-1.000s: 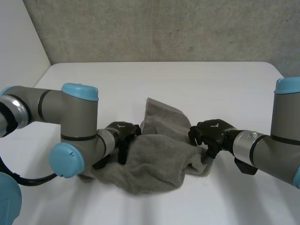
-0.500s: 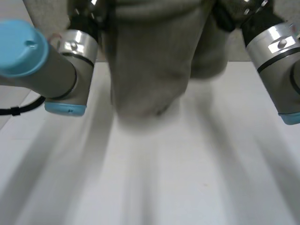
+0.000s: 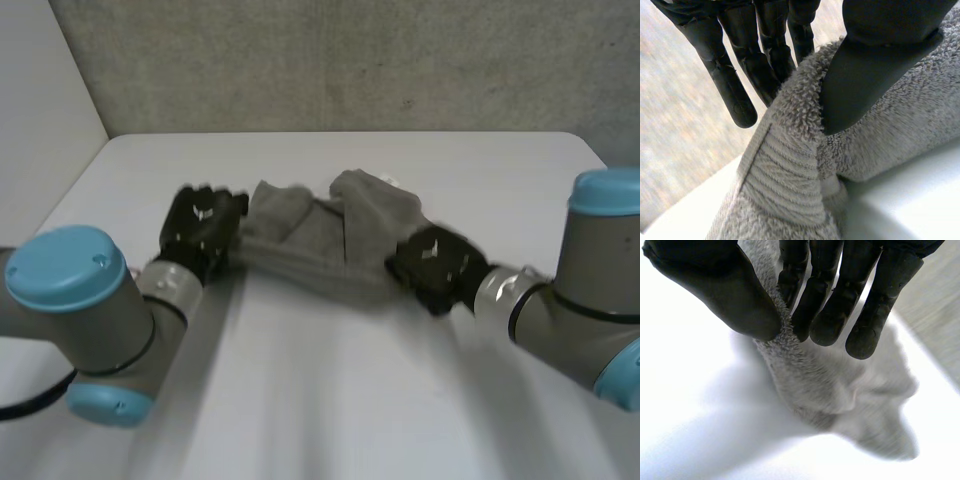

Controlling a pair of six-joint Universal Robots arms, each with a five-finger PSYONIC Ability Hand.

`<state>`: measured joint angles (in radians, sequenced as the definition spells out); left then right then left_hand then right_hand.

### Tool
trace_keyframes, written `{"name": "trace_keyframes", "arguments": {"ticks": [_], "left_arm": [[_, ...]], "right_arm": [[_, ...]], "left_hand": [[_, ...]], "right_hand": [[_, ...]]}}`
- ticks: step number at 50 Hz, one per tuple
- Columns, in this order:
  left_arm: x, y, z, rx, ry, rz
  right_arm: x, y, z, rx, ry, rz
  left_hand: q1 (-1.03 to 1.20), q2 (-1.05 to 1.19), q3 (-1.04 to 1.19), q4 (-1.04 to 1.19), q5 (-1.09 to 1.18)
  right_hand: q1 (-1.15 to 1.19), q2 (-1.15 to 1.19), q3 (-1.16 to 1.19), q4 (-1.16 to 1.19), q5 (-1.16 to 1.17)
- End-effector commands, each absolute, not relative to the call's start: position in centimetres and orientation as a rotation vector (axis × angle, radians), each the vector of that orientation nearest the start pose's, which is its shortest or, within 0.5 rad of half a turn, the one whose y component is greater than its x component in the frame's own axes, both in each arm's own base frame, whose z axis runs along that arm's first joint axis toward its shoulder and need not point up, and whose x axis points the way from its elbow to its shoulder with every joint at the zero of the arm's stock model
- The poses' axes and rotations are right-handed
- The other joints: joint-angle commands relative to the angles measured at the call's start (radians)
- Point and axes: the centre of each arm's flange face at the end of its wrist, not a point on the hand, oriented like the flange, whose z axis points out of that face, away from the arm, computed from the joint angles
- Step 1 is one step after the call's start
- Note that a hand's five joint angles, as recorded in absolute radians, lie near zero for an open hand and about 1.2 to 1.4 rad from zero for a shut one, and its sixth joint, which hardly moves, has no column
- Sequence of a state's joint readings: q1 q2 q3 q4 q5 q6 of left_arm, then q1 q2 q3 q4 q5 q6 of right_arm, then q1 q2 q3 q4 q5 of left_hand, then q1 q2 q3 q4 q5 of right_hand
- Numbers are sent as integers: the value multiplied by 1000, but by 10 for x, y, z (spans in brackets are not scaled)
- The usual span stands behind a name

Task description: Fold the towel.

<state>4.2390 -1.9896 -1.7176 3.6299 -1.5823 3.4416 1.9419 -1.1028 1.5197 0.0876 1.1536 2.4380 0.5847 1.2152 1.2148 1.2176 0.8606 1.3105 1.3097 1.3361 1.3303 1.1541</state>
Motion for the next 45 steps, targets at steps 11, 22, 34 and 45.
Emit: {"name": "trace_keyframes", "arguments": {"ticks": [11, 22, 34, 45], "left_arm": [[-272, -230, 174, 964, 2332, -2059], [-263, -222, 180, 943, 2324, -2064], [-260, -221, 177, 936, 2337, -2044], [-254, -227, 176, 897, 2343, -2037]], "right_arm": [[272, -226, 167, -1510, 2029, -1446], [268, -249, 210, -1278, 1958, -1734], [232, -277, 207, -1157, 2168, -1654], [198, -293, 163, -955, 2361, -1429]], "left_hand": [[812, 181, 181, 179, 361], [686, 56, 56, 53, 236], [492, -139, -138, -141, 42], [442, -188, -188, -191, -8]], "right_hand": [[-541, -540, -566, -560, -559], [-855, -855, -881, -875, -874], [-850, -849, -875, -870, -868], [-856, -855, -881, -875, -874]]}}
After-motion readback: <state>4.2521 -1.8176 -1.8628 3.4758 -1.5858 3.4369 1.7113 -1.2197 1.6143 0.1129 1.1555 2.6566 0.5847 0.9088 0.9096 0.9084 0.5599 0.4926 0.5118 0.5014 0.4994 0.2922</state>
